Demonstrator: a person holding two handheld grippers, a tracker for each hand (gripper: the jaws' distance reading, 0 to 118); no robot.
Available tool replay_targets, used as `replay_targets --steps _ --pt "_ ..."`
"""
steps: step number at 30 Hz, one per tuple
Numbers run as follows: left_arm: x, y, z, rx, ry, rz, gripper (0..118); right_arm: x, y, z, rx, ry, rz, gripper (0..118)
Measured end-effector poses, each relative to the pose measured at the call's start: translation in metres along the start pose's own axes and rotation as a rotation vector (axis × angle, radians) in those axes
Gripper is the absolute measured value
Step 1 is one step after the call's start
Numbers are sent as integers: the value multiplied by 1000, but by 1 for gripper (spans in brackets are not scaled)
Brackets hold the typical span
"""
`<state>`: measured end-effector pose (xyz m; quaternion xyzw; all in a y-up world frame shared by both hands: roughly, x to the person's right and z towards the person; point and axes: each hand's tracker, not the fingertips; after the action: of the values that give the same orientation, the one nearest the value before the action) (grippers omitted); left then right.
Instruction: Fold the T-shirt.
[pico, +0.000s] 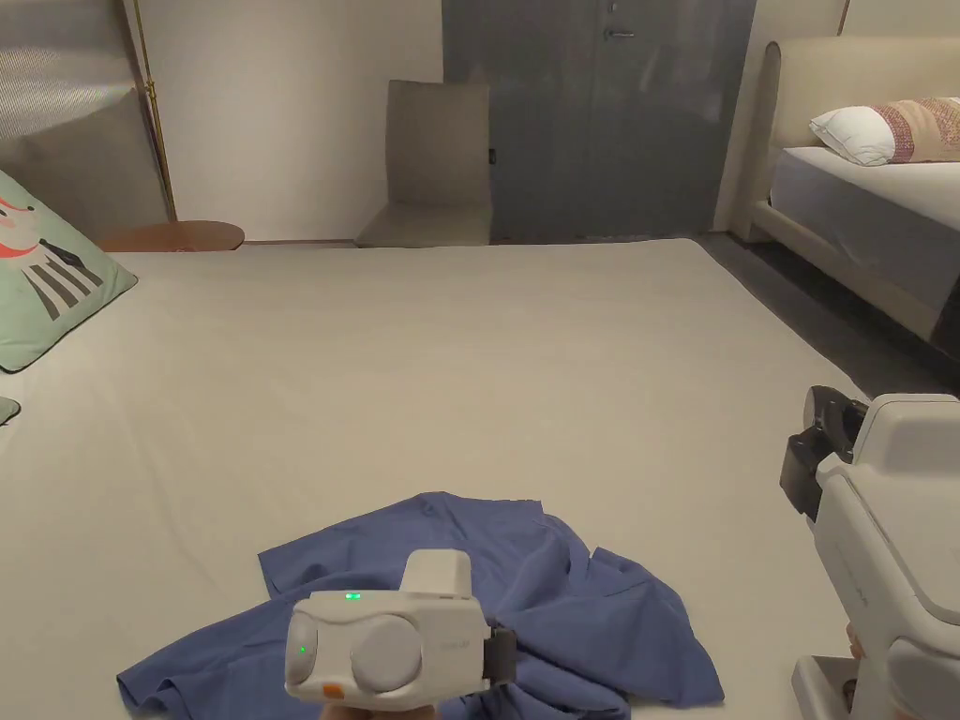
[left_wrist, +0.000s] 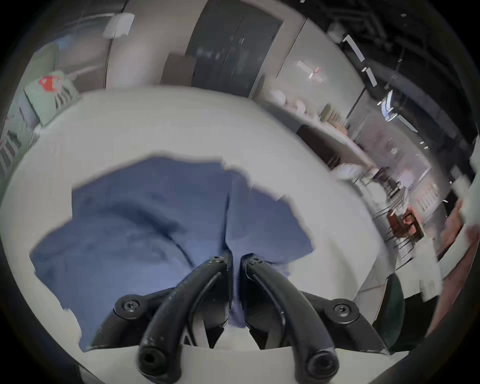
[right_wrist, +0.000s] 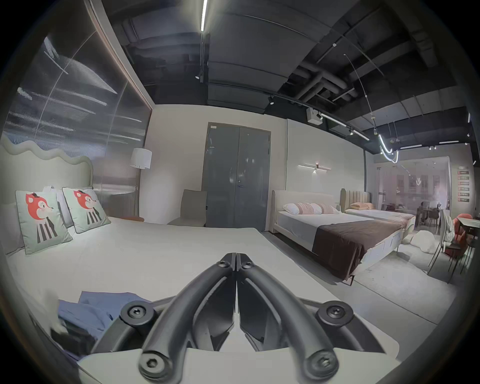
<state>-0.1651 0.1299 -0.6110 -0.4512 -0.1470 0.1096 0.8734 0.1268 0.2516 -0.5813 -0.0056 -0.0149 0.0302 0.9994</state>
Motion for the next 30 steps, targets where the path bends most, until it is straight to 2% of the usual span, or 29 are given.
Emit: replay_targets --steps 4,9,10,11,12,13,14,15,16,18,23,24,26,27,28,29,30 --pt "-27 -34 -15 -77 29 91 1 -7 -6 0 -17 14 -2 0" --pt "-40 -43 -10 -47 25 124 1 -20 -5 3 -33 40 -6 0" --pt "-40 -41 -8 -38 20 122 2 -24 -6 2 -33 49 -5 0" --pt "-36 -39 -3 5 13 100 8 -26 -5 2 -33 53 -2 0" --pt "-34 -37 5 59 15 70 25 -27 -5 3 -31 57 0 0" --pt "-33 -34 14 109 31 47 54 -26 -6 2 -27 60 3 0" --pt "-33 -31 24 158 42 38 91 -24 -7 -1 -23 62 6 0" --pt "-32 -27 37 218 43 30 108 -24 -6 -1 -18 64 9 0" --pt "-34 -23 53 297 40 27 110 -24 -6 0 -13 65 10 0" --pt "-37 -14 86 446 65 10 108 -24 -3 8 -5 65 6 0" --pt "-42 3 167 750 235 -17 105 -25 -4 9 9 65 -11 0" --pt "-42 5 181 790 275 -15 96 -26 -4 10 10 65 -14 0" --pt "-42 6 205 872 325 -42 57 -27 -6 9 11 67 -18 0" --pt "-35 7 217 897 360 -60 49 -27 -6 9 11 69 -20 0" --pt "-34 8 225 903 387 -76 49 -28 -6 9 11 72 -23 0" --pt "-34 9 232 911 404 -79 22 -29 -6 10 10 75 -25 0" --pt "-34 8 238 927 399 -74 10 -30 -6 10 10 78 -25 0"
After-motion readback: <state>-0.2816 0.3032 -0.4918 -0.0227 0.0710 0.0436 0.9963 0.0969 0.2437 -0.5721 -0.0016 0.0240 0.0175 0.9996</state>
